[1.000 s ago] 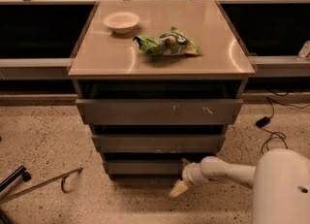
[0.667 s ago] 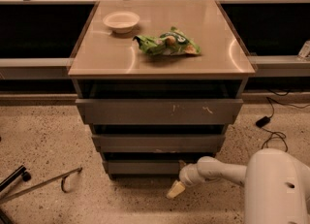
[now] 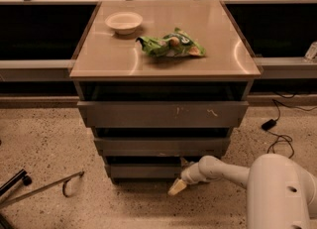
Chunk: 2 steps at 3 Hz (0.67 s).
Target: Open bottom drawer
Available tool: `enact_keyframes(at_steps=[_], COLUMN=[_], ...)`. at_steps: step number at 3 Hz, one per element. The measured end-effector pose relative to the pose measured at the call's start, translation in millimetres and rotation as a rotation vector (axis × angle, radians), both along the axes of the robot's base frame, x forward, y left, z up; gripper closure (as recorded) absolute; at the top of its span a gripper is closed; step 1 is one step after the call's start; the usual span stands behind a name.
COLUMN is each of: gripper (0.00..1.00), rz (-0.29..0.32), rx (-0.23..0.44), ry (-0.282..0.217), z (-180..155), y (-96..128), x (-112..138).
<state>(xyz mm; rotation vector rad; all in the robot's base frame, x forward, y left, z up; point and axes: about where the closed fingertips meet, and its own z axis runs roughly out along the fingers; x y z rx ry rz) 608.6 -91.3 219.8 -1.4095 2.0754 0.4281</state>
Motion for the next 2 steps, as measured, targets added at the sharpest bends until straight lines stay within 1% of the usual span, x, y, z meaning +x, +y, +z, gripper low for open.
enact_keyframes(at_steps=[1,2], gripper=[0.0,0.0], rz=[0.013,0.025], rx=[-0.008,-0.018], ry=[-0.034,0.007], z=[5.5,-7.6], y=[5.5,7.2], x=[12.0,16.6])
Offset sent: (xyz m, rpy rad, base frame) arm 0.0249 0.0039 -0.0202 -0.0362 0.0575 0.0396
